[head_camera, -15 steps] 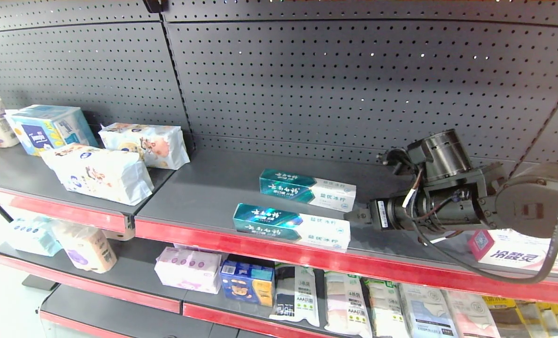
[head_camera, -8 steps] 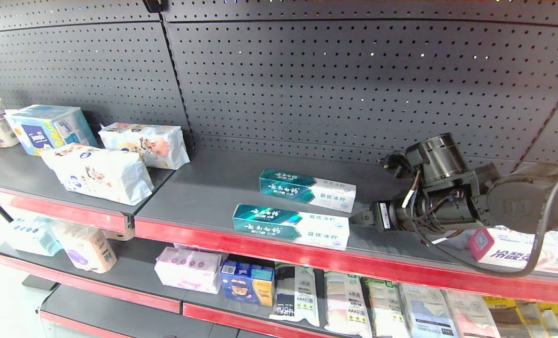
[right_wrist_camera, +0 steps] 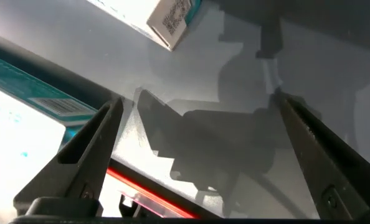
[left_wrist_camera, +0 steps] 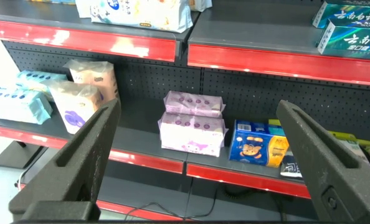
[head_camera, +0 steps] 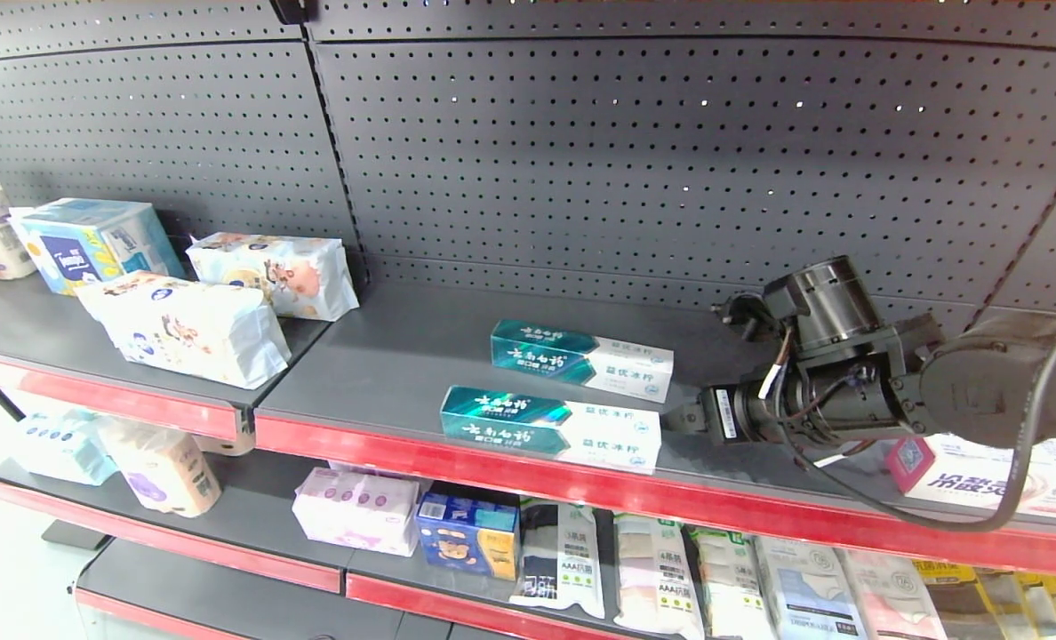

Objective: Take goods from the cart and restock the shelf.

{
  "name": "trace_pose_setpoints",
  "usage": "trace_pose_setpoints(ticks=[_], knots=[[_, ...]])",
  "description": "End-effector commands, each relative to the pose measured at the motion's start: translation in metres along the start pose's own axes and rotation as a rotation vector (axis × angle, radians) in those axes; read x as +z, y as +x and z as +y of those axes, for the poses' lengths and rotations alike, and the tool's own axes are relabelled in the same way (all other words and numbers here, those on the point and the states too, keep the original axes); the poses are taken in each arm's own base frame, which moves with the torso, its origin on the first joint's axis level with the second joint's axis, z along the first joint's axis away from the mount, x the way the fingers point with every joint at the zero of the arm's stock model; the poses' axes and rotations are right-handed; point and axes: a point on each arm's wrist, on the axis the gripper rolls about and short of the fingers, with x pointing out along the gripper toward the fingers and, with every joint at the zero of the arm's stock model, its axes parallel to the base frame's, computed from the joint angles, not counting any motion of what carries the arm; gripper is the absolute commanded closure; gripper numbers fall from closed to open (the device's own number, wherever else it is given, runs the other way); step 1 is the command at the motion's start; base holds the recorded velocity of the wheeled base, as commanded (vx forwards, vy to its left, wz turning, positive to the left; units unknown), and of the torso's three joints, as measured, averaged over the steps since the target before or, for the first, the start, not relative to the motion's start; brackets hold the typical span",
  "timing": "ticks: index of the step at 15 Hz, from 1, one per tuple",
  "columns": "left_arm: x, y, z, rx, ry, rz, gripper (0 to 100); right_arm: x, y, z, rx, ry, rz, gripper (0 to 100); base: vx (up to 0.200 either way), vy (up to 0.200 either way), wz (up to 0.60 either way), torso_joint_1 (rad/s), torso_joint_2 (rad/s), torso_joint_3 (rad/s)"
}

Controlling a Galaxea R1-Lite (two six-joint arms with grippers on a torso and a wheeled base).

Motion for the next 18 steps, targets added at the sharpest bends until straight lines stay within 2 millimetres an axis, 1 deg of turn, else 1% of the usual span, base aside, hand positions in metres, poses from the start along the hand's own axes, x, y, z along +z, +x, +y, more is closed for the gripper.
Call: trace_pose_setpoints(ticks=[1,4,18], knots=[[0.0000,0.0000,0.0000,0.001,0.000,0.000,0,-0.0012,0.0001,0.0021,0.006,-0.005,0.005,0,0.000,0.000,0.00,0.000,0.00,0.000],[0.0000,0.0000,0.0000,0.001,0.000,0.000,0,-0.0004,-0.0005,0.0058,0.015,-0.013,0.000,0,0.000,0.000,0.00,0.000,0.00,0.000],[0.0000,0.0000,0.0000,0.001,0.000,0.000,0,-0.0031,-0.0002,0.0103,0.031,-0.015,0.009,0,0.000,0.000,0.00,0.000,0.00,0.000]])
